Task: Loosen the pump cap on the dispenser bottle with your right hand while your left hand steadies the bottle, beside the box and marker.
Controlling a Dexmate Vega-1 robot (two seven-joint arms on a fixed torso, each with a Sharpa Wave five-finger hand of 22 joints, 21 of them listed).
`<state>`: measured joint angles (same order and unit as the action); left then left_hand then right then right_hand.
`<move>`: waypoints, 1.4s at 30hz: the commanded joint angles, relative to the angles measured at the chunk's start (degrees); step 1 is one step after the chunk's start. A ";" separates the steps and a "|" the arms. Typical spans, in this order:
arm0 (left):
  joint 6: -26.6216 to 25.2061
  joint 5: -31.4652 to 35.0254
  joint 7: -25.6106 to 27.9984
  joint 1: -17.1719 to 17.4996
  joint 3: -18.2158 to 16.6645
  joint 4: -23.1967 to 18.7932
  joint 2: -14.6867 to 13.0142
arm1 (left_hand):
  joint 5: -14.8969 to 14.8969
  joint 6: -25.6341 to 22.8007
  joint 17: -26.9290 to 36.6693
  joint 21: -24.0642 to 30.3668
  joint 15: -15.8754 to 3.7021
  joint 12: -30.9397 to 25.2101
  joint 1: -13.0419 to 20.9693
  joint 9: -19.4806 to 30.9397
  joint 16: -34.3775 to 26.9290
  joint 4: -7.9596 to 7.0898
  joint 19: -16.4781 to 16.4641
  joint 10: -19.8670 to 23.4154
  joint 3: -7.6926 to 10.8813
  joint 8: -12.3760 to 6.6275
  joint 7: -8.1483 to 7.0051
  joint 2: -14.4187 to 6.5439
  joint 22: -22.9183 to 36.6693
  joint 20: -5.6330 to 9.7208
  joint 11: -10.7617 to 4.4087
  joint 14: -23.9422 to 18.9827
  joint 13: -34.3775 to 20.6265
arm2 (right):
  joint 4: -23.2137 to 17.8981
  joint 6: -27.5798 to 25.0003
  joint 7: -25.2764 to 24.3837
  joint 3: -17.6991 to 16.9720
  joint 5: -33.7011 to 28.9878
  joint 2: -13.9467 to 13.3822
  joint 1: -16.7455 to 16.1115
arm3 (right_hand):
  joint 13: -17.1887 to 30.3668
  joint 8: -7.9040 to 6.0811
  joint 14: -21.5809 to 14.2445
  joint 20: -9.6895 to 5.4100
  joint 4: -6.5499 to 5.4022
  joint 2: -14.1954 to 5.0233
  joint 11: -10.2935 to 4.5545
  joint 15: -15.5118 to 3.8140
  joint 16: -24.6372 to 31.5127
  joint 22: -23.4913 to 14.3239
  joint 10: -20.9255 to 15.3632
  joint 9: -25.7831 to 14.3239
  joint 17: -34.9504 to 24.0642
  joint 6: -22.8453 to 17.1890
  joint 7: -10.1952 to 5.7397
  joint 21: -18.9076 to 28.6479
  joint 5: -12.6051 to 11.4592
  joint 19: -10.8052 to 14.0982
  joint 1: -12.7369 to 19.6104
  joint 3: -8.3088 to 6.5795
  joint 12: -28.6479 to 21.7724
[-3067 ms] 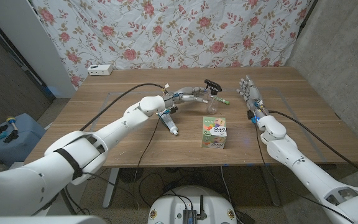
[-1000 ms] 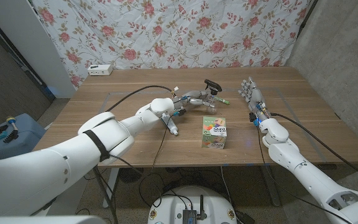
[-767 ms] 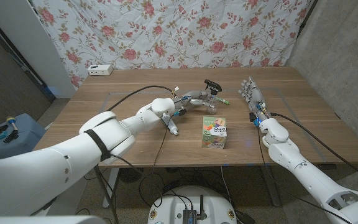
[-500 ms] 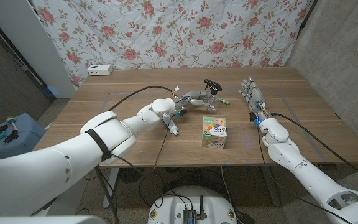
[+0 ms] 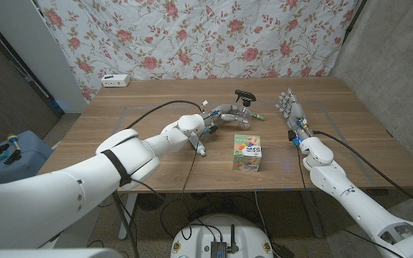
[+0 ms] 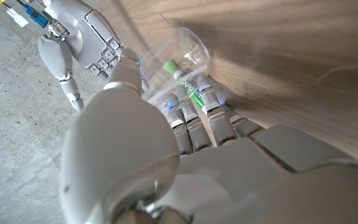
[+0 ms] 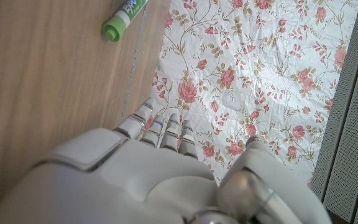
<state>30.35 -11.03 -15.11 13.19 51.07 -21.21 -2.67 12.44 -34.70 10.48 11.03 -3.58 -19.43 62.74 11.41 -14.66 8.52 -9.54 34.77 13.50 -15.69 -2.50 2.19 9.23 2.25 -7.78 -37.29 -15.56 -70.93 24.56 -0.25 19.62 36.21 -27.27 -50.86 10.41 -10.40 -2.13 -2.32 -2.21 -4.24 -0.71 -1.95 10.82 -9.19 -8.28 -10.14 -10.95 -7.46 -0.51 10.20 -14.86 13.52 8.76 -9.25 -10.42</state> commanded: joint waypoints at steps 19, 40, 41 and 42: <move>7.85 -0.15 4.92 2.76 -1.55 -0.99 -0.63 | -1.51 -3.57 0.83 -0.16 -6.50 -1.65 2.38 0.56 -1.27 -0.10 -1.41 2.76 0.71 -1.30 0.07 -2.54 0.20 5.40 -0.31 -2.73 -2.25 | -0.96 -2.07 0.47 0.77 -0.66 -0.98 0.75 | 0.05 -0.41 0.19 -2.53 0.02 0.23 -0.45 -0.59 0.34 -0.28 -0.18 -0.13 0.09 0.07 0.00 0.38 -0.64 0.03 -0.08 0.28 -0.41; 0.95 2.79 7.36 9.58 -4.30 -21.99 -10.31 | -1.65 -4.44 1.03 -0.40 -6.21 -2.43 2.67 0.73 -1.63 -0.30 -1.48 3.79 0.82 -1.59 0.01 -3.67 0.19 5.53 -0.38 -3.94 -3.42 | -6.27 -5.96 -1.50 2.43 -3.97 -3.11 1.41 | 0.05 -0.45 0.09 -2.52 0.05 0.20 -0.34 -0.54 0.36 -0.28 -0.30 -0.13 0.09 0.00 -0.03 0.40 -0.69 0.10 -0.11 0.35 -0.44; 0.18 2.93 7.61 10.02 -4.49 -23.25 -10.83 | -1.64 -4.45 1.03 -0.40 -6.21 -2.43 2.68 0.74 -1.63 -0.29 -1.49 3.76 0.83 -1.59 0.00 -3.70 0.19 5.57 -0.41 -3.98 -3.47 | -6.93 -6.37 -1.77 2.50 -4.32 -3.44 1.38 | 0.05 -0.46 0.08 -2.49 0.06 0.20 -0.34 -0.48 0.36 -0.28 -0.38 -0.13 0.10 -0.04 -0.16 0.40 -0.69 0.10 -0.11 0.36 -0.47; -0.53 3.09 7.74 10.36 -4.63 -24.34 -11.30 | -1.63 -4.54 1.02 -0.42 -6.20 -2.48 2.68 0.74 -1.60 -0.31 -1.45 3.85 0.86 -1.62 0.02 -3.78 0.19 5.54 -0.37 -4.00 -3.53 | -7.58 -6.88 -2.04 2.57 -4.61 -3.75 1.36 | 0.05 -0.48 0.10 -2.49 0.06 0.20 -0.31 -0.46 0.35 -0.28 -0.37 -0.13 0.10 -0.08 -0.23 0.40 -0.70 0.10 -0.11 0.36 -0.47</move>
<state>36.25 -9.38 -8.98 19.48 48.13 -31.25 -7.99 10.78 -38.32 11.31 10.80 -3.69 -21.50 63.43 11.85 -15.72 8.52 -10.74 36.95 13.96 -16.84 -2.48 1.83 9.25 2.26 -7.30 -40.66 -17.64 -74.28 20.77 -0.35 21.38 34.14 -29.11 -49.48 10.41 -10.64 -2.13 -2.32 -2.04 -4.24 -0.73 -1.95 10.82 -9.19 -8.30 -10.15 -10.66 -7.46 -0.51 10.20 -15.30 13.52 8.76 -9.08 -10.42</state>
